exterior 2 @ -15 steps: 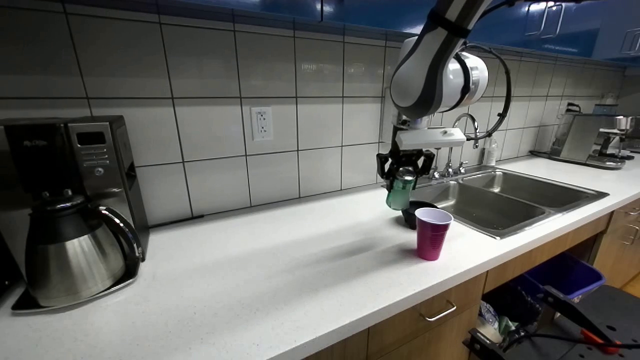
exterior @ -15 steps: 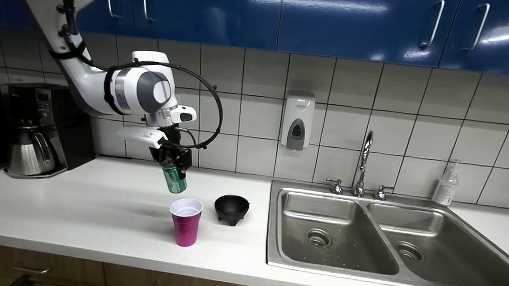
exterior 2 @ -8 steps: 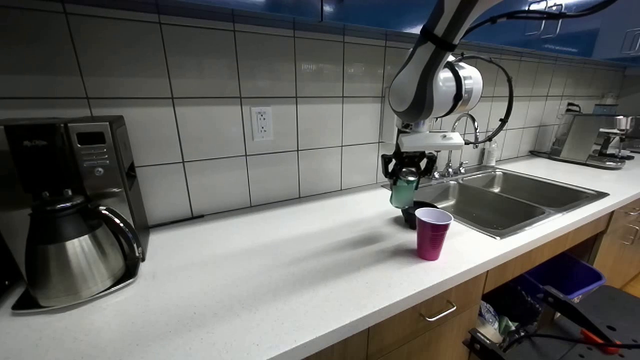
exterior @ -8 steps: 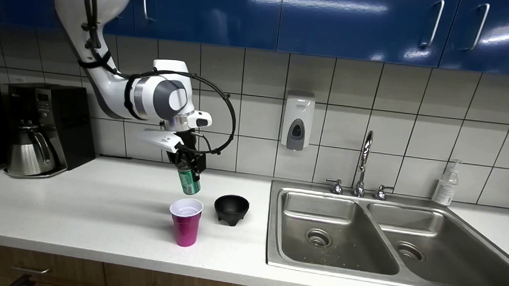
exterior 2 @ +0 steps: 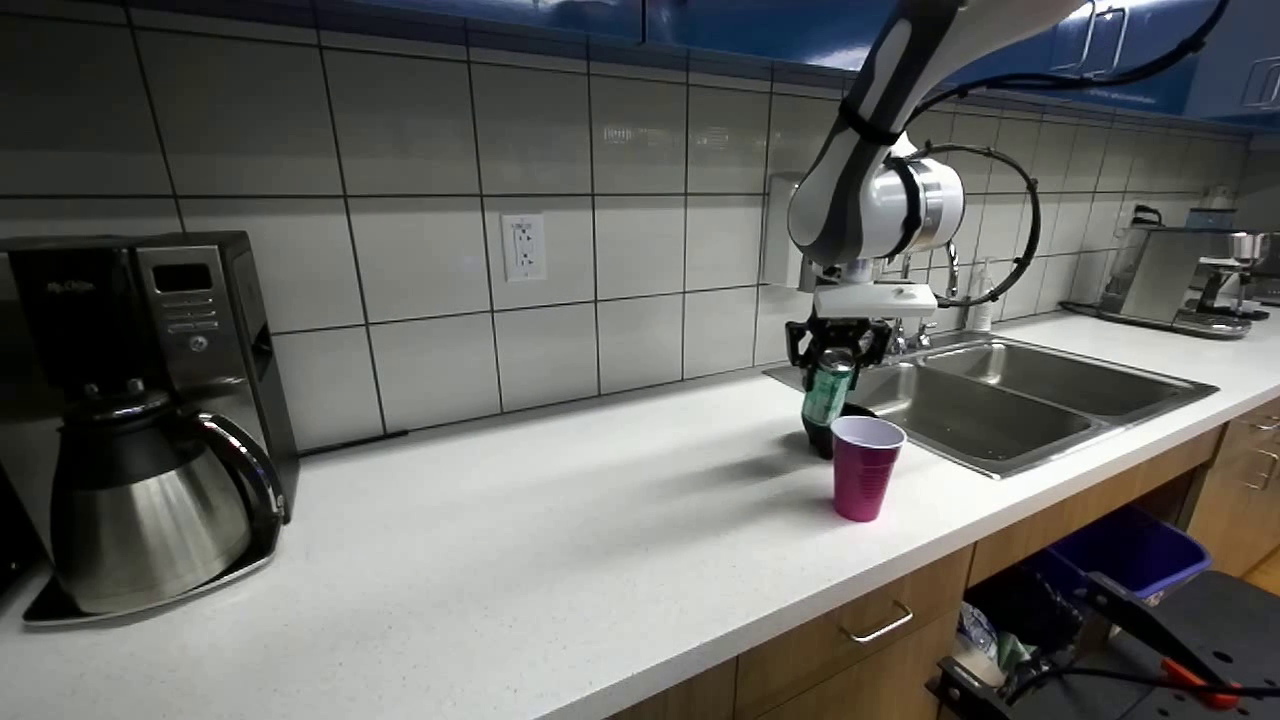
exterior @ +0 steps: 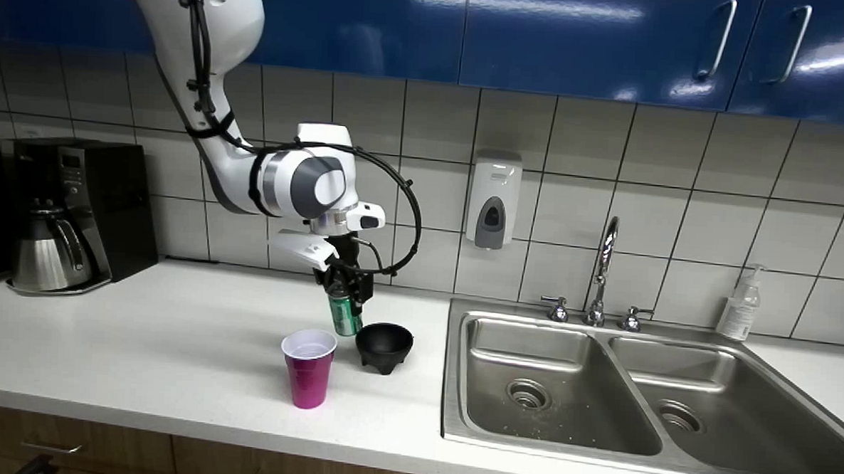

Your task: Put the green can in the black bowl.

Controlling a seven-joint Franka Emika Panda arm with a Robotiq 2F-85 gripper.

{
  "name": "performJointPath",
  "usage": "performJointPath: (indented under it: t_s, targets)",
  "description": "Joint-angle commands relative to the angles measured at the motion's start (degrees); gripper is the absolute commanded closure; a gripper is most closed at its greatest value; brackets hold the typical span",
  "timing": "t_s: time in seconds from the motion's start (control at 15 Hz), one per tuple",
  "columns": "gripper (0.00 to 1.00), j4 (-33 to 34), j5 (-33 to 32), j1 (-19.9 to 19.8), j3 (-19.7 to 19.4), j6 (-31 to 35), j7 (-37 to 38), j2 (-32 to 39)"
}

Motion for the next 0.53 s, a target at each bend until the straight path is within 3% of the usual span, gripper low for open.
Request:
performJointPath:
  t_s: [0.0,0.47]
  targets:
    - [0.61,4.4,2.2,-2.1,-0.1,-2.2,-2.6,2.6]
    - [0.61,8.8,2.2,-3.2,-1.7,-4.2,-2.1,5.9]
